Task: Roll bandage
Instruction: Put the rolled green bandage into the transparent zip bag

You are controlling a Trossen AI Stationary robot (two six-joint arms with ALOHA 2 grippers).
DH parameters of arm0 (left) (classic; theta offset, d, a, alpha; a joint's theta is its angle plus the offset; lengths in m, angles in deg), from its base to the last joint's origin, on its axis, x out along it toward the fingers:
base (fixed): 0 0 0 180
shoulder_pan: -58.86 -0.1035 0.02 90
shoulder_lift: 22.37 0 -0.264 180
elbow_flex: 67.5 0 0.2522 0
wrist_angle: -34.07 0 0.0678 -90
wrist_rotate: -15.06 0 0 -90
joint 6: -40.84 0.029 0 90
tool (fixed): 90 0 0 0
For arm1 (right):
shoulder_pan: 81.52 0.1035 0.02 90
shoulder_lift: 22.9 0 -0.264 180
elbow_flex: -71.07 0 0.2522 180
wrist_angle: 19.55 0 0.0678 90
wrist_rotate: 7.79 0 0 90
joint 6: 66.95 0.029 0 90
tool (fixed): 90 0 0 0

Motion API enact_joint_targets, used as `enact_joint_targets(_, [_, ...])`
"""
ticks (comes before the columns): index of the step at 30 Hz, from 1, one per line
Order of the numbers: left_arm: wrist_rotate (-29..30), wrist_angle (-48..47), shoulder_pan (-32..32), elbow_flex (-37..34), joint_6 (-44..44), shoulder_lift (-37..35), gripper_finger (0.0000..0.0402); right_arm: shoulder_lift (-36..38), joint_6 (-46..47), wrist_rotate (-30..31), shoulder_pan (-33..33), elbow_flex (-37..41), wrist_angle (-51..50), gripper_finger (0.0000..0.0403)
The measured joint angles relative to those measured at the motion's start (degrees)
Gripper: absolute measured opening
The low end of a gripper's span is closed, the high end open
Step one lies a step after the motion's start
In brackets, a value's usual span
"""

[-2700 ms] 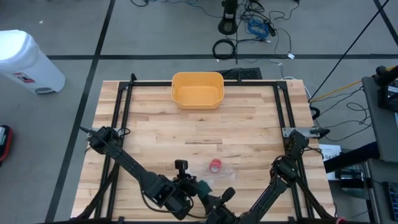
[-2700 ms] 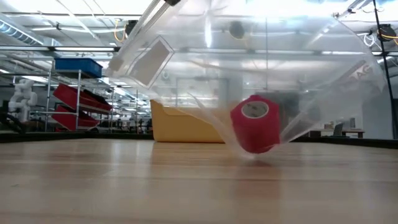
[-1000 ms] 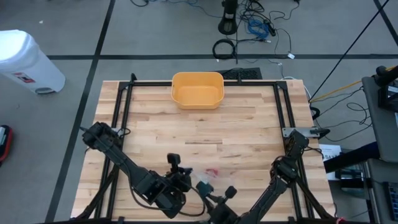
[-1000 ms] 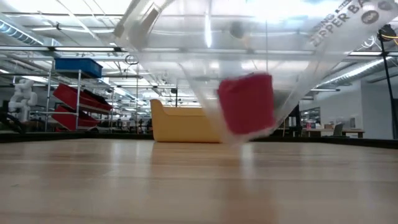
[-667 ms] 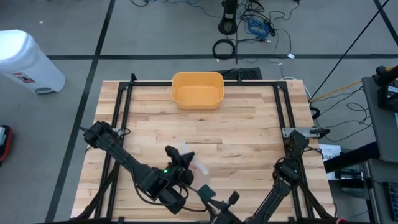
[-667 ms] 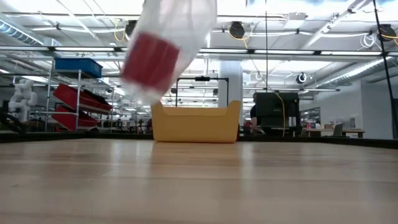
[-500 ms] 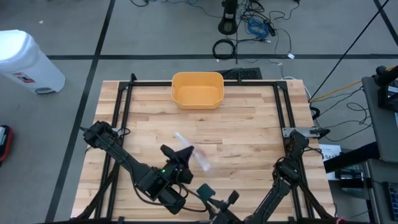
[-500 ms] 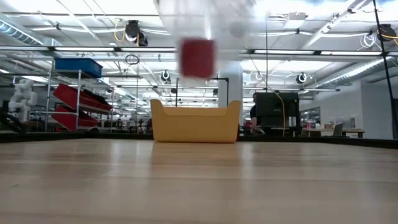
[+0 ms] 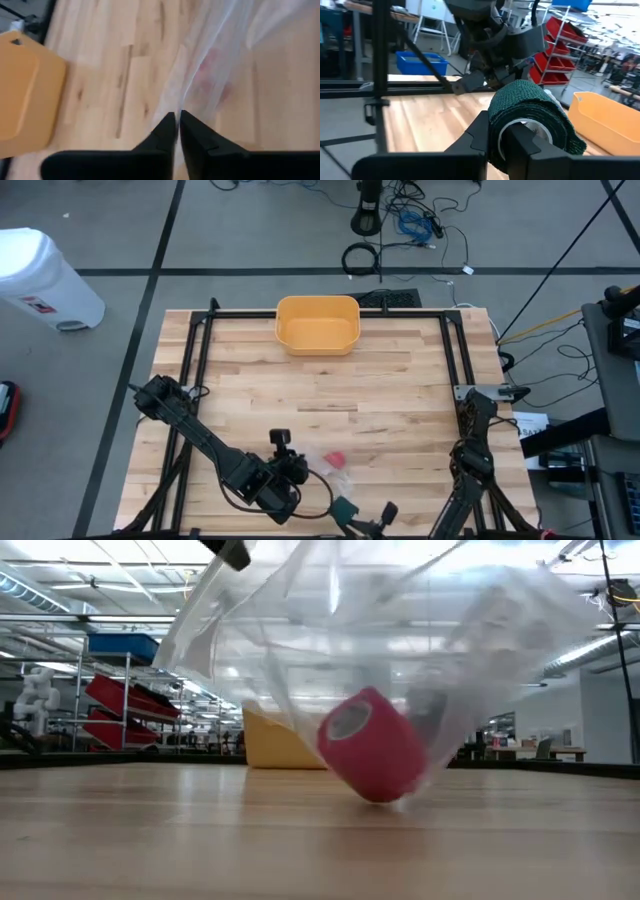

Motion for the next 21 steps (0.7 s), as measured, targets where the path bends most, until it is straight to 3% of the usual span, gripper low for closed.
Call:
enact_joint_targets(5, [-1.42,3.71,0.02,-0.2,0.98,0.0,0.0092,0.06,1.34,-0.03,1.92,0.0,0.23,0.0027])
enact_joint_targets(9, [0.67,5.49,0.26,-0.2,1.98,0.0,0.0127,0.07,1.72,0.01,2.61,0.0,0.56,0.0027])
enact_joint_targets(21, [1.01,5.85,0.24,-0.2,6.51,0.0,0.0129,0.09,0.35,-0.02,2.85,0.0,0.58,0.0027])
